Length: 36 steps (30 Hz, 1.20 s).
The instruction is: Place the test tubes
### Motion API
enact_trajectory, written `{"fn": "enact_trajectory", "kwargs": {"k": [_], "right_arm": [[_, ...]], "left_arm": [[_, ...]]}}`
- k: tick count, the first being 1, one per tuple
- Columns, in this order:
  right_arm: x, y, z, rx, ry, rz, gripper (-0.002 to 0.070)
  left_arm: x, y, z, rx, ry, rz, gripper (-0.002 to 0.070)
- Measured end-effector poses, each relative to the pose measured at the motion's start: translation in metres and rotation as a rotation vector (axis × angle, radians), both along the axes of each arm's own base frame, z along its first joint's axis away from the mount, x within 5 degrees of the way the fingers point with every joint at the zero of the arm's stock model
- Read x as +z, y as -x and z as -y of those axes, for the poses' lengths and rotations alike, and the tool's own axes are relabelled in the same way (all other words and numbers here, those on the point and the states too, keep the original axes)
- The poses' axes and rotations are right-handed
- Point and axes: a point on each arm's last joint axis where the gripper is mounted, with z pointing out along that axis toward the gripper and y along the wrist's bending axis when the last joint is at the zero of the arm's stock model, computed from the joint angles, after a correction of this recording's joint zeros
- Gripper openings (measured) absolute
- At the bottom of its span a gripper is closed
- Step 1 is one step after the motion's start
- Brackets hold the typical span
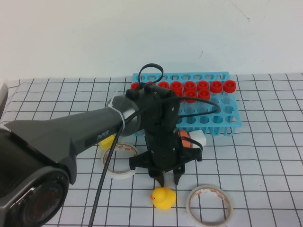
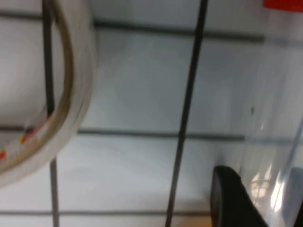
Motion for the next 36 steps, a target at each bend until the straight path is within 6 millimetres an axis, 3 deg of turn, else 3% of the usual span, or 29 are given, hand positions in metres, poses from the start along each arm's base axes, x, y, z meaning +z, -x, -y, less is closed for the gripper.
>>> {"fn": "enact_trajectory", "kwargs": {"k": [9, 16, 21, 27, 30, 36], "right_arm": [[0.0, 0.0, 0.0, 0.001, 0.004, 0.001, -0.0001], [0.0, 0.0, 0.0, 0.001, 0.004, 0.001, -0.0001], [0.0, 0.0, 0.0, 0.001, 0.0, 0.001, -0.0001], [0.0, 0.0, -0.001, 0.004, -0.012, 0.003, -0.0001], [0.0, 0.0, -0.002, 0.014, -0.035, -0.006, -0.0001], [-0.001, 0.003, -0.01, 0.103, -0.073, -0.036, -0.0001]], "left_arm": [[0.012, 0.006, 0.001, -0.173, -0.013, -0.077, 0.0214], [0.04, -0.001, 0.008, -0.445, 0.04, 0.032, 0.0214], [0.068, 0.011, 0.012, -0.685, -0.018, 0.154, 0.0214], [0.105, 0.054, 0.006, -0.866, -0.215, 0.29, 0.0214], [0.107, 0.082, -0.006, -0.896, -0.249, 0.322, 0.0214], [0.101, 0.134, -0.051, -0.857, -0.165, 0.464, 0.0214]]}}
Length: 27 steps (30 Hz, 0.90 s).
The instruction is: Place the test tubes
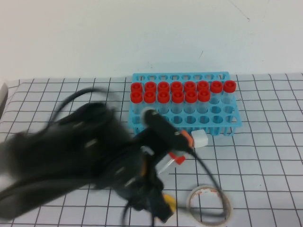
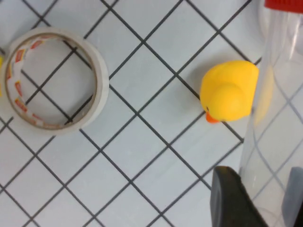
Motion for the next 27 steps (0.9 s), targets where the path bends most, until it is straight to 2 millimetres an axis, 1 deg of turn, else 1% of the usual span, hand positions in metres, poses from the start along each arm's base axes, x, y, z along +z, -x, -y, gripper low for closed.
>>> {"fn": "enact_trajectory", "kwargs": {"k": [2, 5, 6, 8, 12, 15, 17, 22, 24, 27], "right_arm": [[0.002, 0.001, -0.003, 0.034, -0.003, 0.027, -0.0001], [0.01, 0.001, -0.007, 0.085, -0.004, 0.121, -0.0001], [0.014, 0.001, -0.008, 0.098, -0.013, 0.158, -0.0001], [0.021, 0.002, -0.01, 0.12, 0.036, 0.252, -0.0001], [0.052, 0.003, -0.012, 0.161, 0.18, 0.406, -0.0001], [0.073, -0.003, -0.016, 0.227, 0.267, 0.437, -0.0001], [0.083, -0.011, -0.02, 0.282, 0.311, 0.441, -0.0001], [0.1, -0.037, -0.03, 0.442, 0.375, 0.472, -0.0001], [0.104, -0.047, -0.034, 0.512, 0.405, 0.492, -0.0001], [0.111, -0.062, -0.038, 0.586, 0.412, 0.502, -0.0001]], "left_arm": [[0.005, 0.016, -0.017, 0.011, 0.088, 0.054, 0.0214], [0.014, 0.037, -0.037, 0.017, 0.233, 0.147, 0.0214], [0.015, 0.041, -0.041, 0.017, 0.272, 0.171, 0.0214], [0.018, 0.05, -0.049, 0.002, 0.356, 0.231, 0.0214], [0.017, 0.063, -0.061, -0.028, 0.477, 0.321, 0.0214], [0.009, 0.065, -0.06, -0.079, 0.544, 0.396, 0.0214], [0.003, 0.064, -0.056, -0.125, 0.602, 0.452, 0.0214], [-0.001, 0.058, -0.038, -0.194, 0.751, 0.546, 0.0214], [-0.003, 0.053, -0.034, -0.172, 0.791, 0.553, 0.0214], [-0.011, 0.038, -0.032, -0.06, 0.854, 0.546, 0.0214]]}}
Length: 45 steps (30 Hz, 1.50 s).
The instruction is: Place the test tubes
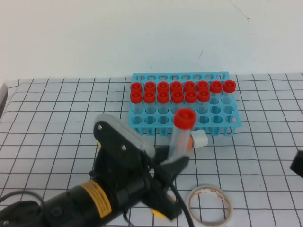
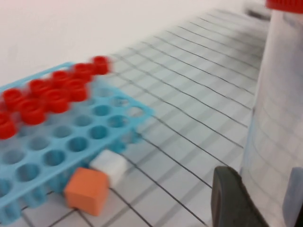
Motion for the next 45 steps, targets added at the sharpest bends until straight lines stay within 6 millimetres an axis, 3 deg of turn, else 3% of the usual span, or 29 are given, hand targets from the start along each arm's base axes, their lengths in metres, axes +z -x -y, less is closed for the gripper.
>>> {"fn": "enact_trajectory", "kwargs": {"k": [5, 7, 12, 15, 20, 25, 33, 41, 45], "right_arm": [[0.008, -0.024, -0.002, 0.04, 0.039, 0.015, 0.0053], [0.012, -0.031, -0.003, 0.058, 0.056, 0.034, 0.0121], [0.021, -0.052, -0.004, 0.099, 0.06, 0.044, 0.0413], [0.028, -0.063, -0.006, 0.143, 0.063, 0.072, 0.0495], [0.036, -0.078, -0.017, 0.225, 0.078, 0.118, 0.0524], [0.038, -0.096, -0.042, 0.297, 0.134, 0.161, 0.0528], [0.024, -0.129, -0.08, 0.376, 0.174, 0.123, 0.0529], [0.021, -0.136, -0.098, 0.428, 0.174, 0.113, 0.0526], [0.021, -0.136, -0.098, 0.428, 0.175, 0.112, 0.0474]], "left_arm": [[-0.006, -0.02, -0.003, 0.108, 0.122, -0.021, 0.0214], [-0.007, -0.022, -0.001, 0.112, 0.148, -0.005, 0.0214], [-0.011, -0.029, 0.005, 0.103, 0.206, 0.06, 0.0214], [-0.016, -0.033, 0.01, 0.096, 0.243, 0.083, 0.0214], [-0.024, -0.035, 0.017, 0.041, 0.266, 0.127, 0.0214], [-0.028, -0.034, 0.021, 0.009, 0.287, 0.146, 0.0214], [-0.028, -0.033, 0.023, -0.021, 0.288, 0.14, 0.0214], [-0.031, -0.03, 0.026, -0.065, 0.256, 0.124, 0.0214], [-0.032, -0.03, 0.026, -0.064, 0.255, 0.118, 0.0214]]}}
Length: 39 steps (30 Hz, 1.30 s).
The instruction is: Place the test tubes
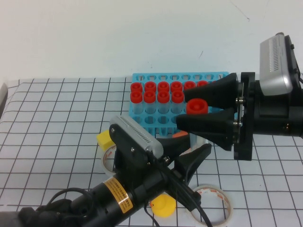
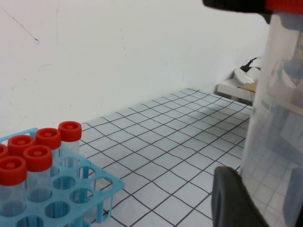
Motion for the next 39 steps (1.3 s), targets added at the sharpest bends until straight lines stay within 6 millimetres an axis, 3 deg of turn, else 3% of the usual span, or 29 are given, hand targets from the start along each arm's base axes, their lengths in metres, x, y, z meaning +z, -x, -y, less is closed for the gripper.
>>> {"fn": "enact_trajectory", "kwargs": {"k": [7, 18, 24, 30, 34, 39], "right_arm": [[0.0, -0.001, 0.0, -0.015, 0.004, 0.002, 0.0279], [-0.001, -0.003, 0.0, -0.037, 0.017, 0.001, 0.028], [-0.001, -0.006, 0.001, -0.065, 0.033, 0.018, 0.0279], [0.004, -0.008, 0.005, -0.134, 0.061, 0.051, 0.0279], [0.014, -0.006, 0.012, -0.219, 0.08, 0.092, 0.0279], [0.032, 0.001, 0.022, -0.309, 0.079, 0.154, 0.0279]], "left_arm": [[0.0, 0.0, 0.0, -0.003, -0.002, 0.002, 0.0214], [-0.001, 0.0, 0.0, -0.002, -0.007, -0.006, 0.0223], [-0.001, -0.007, -0.007, 0.027, -0.007, -0.019, 0.0414], [0.015, -0.006, -0.022, 0.02, -0.066, -0.003, 0.0452], [0.03, 0.002, -0.036, 0.014, -0.179, 0.036, 0.0415], [0.045, 0.02, -0.066, 0.136, -0.355, -0.093, 0.0221]]}}
